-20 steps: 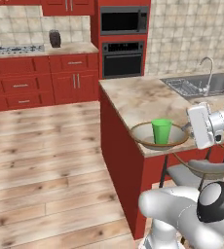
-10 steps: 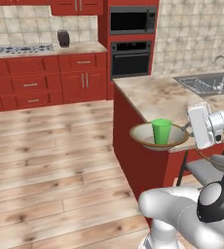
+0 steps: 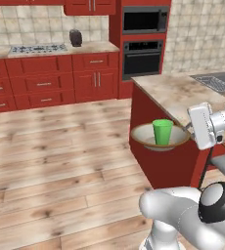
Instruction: Place the cup inside the bowl on the dining table and move the bowl to any counter.
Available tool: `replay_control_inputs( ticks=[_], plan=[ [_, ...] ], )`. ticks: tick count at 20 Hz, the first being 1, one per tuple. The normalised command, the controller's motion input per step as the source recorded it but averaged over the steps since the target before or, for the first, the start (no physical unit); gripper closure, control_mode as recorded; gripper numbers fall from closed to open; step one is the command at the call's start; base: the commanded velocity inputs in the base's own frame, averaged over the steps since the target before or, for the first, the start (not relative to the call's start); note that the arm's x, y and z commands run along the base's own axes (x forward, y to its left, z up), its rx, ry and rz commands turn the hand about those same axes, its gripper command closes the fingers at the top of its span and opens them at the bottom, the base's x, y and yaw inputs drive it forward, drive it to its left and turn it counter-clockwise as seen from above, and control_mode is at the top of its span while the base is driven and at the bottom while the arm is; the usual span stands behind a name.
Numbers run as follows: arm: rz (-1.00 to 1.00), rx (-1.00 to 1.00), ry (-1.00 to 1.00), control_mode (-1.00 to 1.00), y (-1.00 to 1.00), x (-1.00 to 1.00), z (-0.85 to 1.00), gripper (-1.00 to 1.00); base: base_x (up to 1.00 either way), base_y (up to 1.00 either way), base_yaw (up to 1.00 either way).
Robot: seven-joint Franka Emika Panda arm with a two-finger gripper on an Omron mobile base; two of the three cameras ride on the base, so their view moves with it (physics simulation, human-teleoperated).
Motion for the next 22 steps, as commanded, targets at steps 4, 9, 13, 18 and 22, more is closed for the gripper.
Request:
replay_control_inputs(
  ticks=[4,9,13,18,22],
  plan=[
    [0.00,0.00,0.00,1.00,0.00,0.00,0.00,1.00,0.00,0.78,-0.01],
    [0.00,0.00,0.00,1.00,0.00,0.00,0.00,1.00,0.00,0.75,-0.01],
    [0.00,0.00,0.00,1.00,0.00,0.00,0.00,1.00,0.03,0.66,0.00],
    [0.00,0.00,0.00,1.00,0.00,0.00,0.00,1.00,0.19,0.54,0.00],
    [0.00,0.00,0.00,1.00,0.00,0.00,0.00,1.00,0.38,0.51,0.00]
  ],
)
